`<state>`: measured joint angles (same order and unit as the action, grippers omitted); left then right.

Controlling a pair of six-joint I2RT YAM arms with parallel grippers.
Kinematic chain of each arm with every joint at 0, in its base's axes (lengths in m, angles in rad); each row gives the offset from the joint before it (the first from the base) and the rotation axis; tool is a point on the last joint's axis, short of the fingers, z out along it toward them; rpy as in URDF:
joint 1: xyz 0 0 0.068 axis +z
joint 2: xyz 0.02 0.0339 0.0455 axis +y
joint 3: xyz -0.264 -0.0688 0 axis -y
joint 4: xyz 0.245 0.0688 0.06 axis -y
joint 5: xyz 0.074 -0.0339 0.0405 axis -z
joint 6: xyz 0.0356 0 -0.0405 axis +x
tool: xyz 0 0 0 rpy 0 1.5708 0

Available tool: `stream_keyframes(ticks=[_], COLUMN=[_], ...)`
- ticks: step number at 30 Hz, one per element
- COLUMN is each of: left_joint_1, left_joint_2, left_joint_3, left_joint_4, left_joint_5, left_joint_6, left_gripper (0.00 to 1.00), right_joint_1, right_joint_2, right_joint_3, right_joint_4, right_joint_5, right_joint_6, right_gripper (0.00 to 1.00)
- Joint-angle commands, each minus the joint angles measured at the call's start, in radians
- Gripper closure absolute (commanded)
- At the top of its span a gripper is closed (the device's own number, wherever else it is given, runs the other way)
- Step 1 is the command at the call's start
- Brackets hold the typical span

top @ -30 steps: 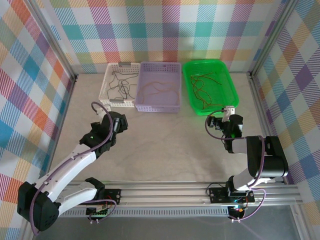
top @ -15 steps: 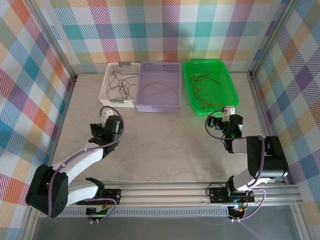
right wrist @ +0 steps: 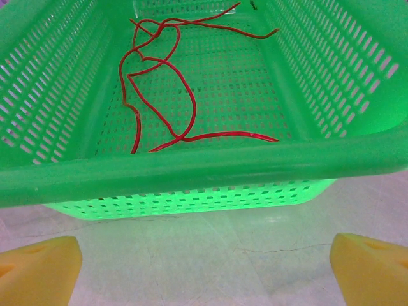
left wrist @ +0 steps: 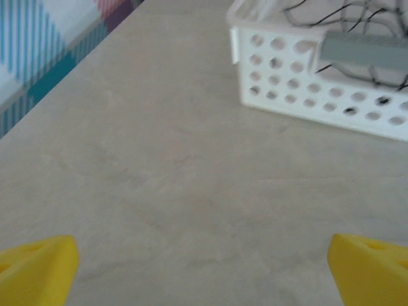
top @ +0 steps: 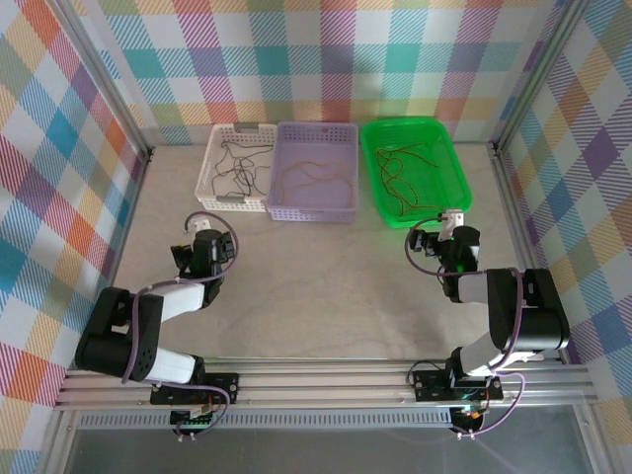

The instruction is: Untangle the cables

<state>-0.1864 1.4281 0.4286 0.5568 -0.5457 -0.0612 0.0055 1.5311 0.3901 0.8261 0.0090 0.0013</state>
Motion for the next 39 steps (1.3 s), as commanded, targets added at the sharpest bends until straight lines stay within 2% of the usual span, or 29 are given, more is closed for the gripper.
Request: stream_keyframes(ticks=[1, 6, 8, 10, 11, 13, 14, 15, 39], left_joint_1=[0.01, 0.044, 0.047, 0.064, 0.074, 0.061, 0.062, 0.067, 0.067], left_joint_2=[0.068, 0.104, 0.104, 0.103, 0.138, 0.131, 0.145, 0.134, 0.134], left_joint_3=[-0.04, 0.051, 0.051, 0.017, -0.04, -0.025, -0.034, -0.027, -0.034], left_joint_4=[0.264, 0.125, 0.126, 0.183, 0.329, 0.272, 0.317, 0.28, 0.298], left_joint_5=[0.087, 0.151, 0.158, 0.231, 0.276, 0.252, 0.247, 0.242, 0.227], left_joint_6=[0.077, 0.058, 0.055, 0.057, 0.071, 0.072, 0.075, 0.065, 0.058], left_gripper=[0.0, 0.0, 0.0, 0.0, 0.0, 0.0, 0.0, 0.0, 0.0], right_joint_1=[-0.002, -0.002, -0.002, -0.002, -0.002, -0.002, -0.002, -0.002, -0.002], right_joint_2=[0.001, 0.0, 0.002, 0.003, 0.002, 0.002, 0.003, 0.002, 0.001], right_joint_3=[0.016, 0.018, 0.016, 0.016, 0.016, 0.016, 0.016, 0.016, 0.016], right_joint_4=[0.01, 0.01, 0.01, 0.01, 0.01, 0.01, 0.01, 0.01, 0.01], right_joint_5=[-0.015, -0.016, -0.016, -0.016, -0.016, -0.015, -0.016, -0.015, -0.016], right_joint_6=[0.015, 0.014, 0.015, 0.014, 0.014, 0.014, 0.014, 0.014, 0.014], right_gripper=[0.0, 0.0, 0.0, 0.0, 0.0, 0.0, 0.0, 0.0, 0.0])
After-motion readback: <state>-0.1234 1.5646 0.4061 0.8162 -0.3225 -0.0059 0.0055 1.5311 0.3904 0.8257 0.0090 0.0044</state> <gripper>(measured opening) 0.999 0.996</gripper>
